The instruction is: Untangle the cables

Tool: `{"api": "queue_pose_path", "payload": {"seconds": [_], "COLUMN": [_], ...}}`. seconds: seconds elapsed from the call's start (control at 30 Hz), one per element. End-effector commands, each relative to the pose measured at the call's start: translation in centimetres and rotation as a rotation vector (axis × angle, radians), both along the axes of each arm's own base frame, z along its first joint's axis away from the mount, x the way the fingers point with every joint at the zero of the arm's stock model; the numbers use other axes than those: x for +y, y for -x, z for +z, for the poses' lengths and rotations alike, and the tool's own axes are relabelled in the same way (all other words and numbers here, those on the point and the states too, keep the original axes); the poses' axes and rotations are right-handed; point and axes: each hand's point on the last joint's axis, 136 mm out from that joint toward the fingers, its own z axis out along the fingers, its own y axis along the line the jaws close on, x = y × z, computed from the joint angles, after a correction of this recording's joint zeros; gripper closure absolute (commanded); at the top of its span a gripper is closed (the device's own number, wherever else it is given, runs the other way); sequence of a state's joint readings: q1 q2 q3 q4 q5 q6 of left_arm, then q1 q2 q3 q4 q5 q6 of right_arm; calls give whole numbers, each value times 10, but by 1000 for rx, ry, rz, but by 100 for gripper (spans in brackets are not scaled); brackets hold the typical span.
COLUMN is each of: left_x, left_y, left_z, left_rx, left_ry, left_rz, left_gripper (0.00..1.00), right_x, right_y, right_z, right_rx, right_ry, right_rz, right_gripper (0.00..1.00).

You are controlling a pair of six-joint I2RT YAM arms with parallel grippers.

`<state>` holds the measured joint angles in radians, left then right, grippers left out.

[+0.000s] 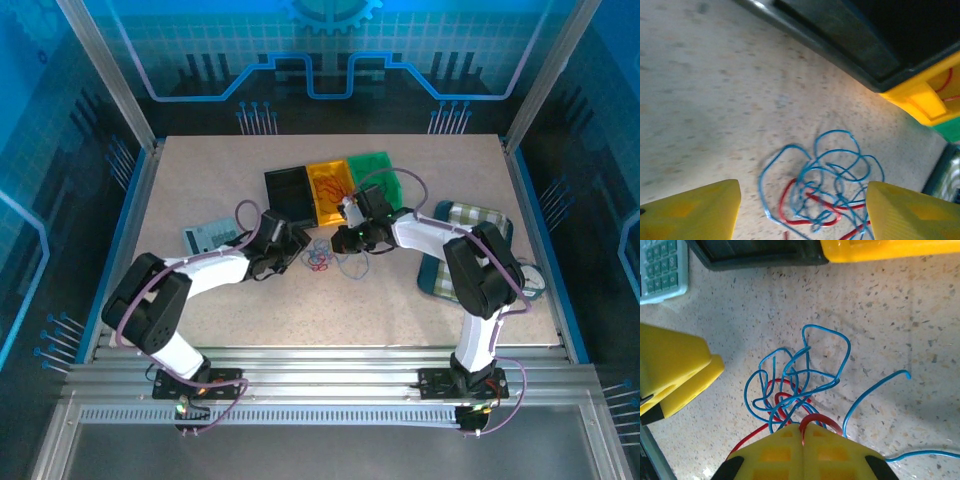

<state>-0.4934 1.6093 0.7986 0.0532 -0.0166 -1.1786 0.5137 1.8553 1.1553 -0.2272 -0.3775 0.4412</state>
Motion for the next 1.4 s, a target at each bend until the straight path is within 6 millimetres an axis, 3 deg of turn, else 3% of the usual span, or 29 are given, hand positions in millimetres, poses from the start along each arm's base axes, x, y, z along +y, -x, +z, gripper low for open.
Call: {"api": "queue_pose_path", "payload": {"seconds": [0.0,0.37,0.73,0.8,0.87,1.23,1.37], "left_x": [-27,-42,-58,-57,-53,-28,-9], "left_y": [-11,7,9,10,13,32,42], "left_z": [10,-26,-45,-49,-55,-98,-107], "left_rx": [-36,242,315,336,357,482,511], "left_ry": [28,-152,-190,-219,-249,-370,-430], "left_rz": [-127,-330,-385,-393,-396,-372,-336], "left_gripper": [32,38,41,45,58,100,100], "right_x": [1,-10,-11,-12,-13,-14,-23], "right_y": [9,8,10,10,10,9,3], "right_z": [9,12,13,15,15,22,21], "right_rx": [-32,-64,-69,-75,-78,-82,-78], "right_ry": [26,81,75,82,83,67,80], "right_rz": [43,28,15,15,13,-13,-54], "right_gripper": [98,99,99,99,99,99,99]}}
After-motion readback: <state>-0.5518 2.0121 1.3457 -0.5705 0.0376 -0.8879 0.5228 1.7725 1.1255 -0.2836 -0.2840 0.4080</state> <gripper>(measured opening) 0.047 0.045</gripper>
